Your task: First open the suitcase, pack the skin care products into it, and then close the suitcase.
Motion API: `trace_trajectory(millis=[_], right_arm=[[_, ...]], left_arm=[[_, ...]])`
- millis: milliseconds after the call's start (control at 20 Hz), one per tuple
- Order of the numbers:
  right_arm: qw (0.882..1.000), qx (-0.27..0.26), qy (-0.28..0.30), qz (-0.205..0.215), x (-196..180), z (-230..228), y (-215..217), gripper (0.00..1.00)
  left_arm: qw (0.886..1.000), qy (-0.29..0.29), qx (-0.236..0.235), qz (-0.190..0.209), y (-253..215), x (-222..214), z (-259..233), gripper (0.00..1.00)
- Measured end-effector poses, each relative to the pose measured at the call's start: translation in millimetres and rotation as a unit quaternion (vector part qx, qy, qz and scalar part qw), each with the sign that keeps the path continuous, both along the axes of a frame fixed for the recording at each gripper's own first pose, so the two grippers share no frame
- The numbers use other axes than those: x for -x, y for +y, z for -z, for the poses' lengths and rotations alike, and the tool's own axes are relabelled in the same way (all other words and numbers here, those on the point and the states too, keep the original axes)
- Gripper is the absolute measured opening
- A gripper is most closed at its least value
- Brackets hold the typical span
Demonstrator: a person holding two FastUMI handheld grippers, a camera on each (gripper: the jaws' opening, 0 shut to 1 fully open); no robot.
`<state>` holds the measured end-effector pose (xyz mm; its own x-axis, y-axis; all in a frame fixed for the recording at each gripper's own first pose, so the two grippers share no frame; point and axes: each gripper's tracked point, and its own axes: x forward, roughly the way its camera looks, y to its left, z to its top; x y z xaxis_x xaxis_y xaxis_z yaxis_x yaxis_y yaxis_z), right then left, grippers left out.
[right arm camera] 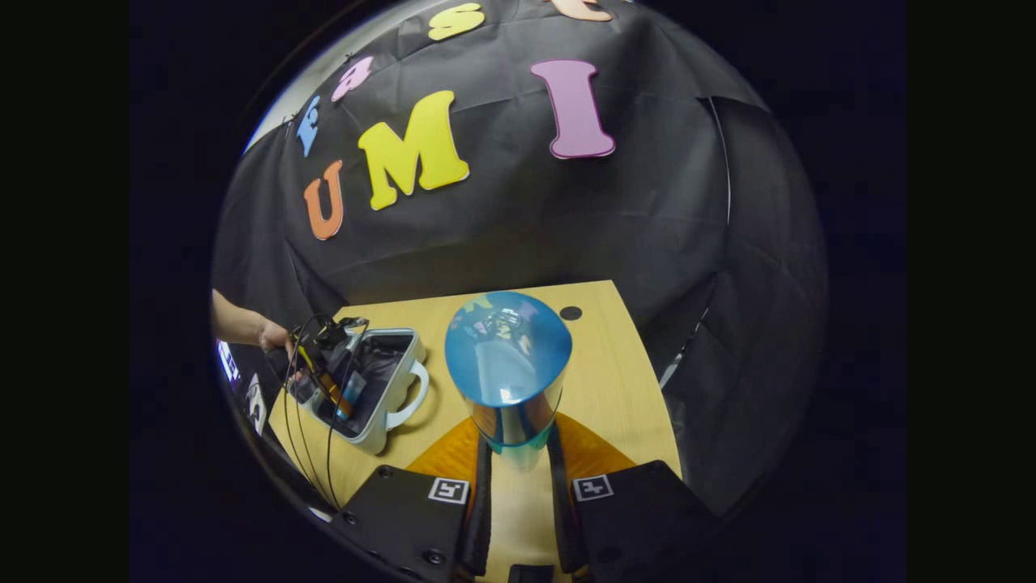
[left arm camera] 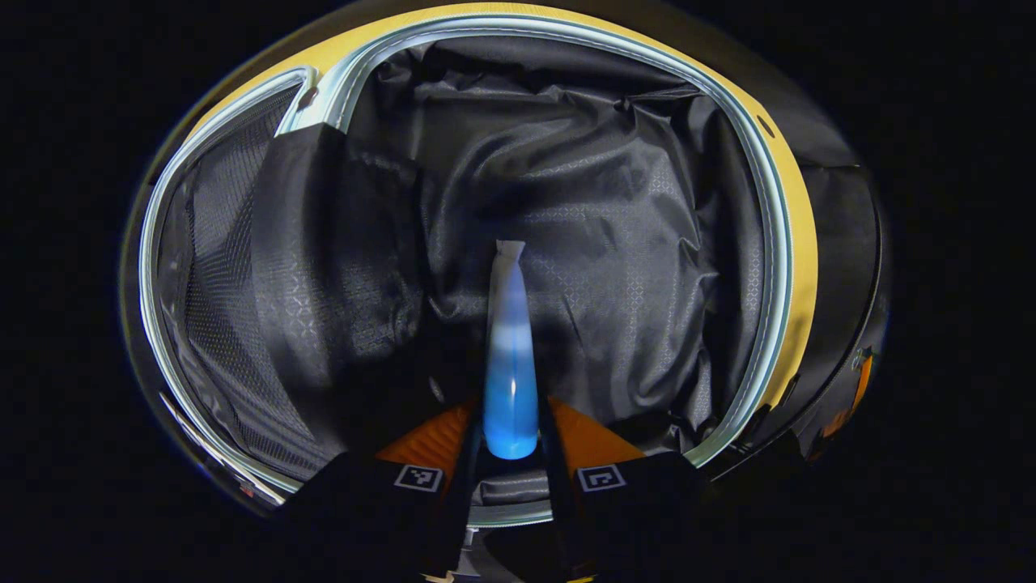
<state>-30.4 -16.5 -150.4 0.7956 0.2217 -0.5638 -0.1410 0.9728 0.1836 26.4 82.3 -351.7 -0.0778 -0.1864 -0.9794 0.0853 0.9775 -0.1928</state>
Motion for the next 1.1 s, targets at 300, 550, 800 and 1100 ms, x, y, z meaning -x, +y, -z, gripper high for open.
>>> trace_trajectory(millis=[300,550,800,1100], right_arm=[[0.998,-0.002,-0.007,-0.058,-1.2,-7.9,43.9,0.29],[0.989,-0.026,0.001,-0.146,-15.2,-17.2,131.0,0.30],[0.966,-0.062,0.071,-0.243,-22.0,-12.5,236.7,0.30],[0.931,-0.049,0.227,-0.283,-27.0,54.9,334.9,0.27]], left_arm=[[0.999,-0.047,-0.009,0.005,-1.0,0.8,-25.9,0.85],[0.979,-0.202,0.022,-0.031,-2.0,6.4,-86.3,0.93],[0.929,-0.349,0.059,-0.108,7.6,47.5,-133.4,0.99],[0.871,-0.451,0.054,-0.187,32.8,126.4,-161.2,0.99]])
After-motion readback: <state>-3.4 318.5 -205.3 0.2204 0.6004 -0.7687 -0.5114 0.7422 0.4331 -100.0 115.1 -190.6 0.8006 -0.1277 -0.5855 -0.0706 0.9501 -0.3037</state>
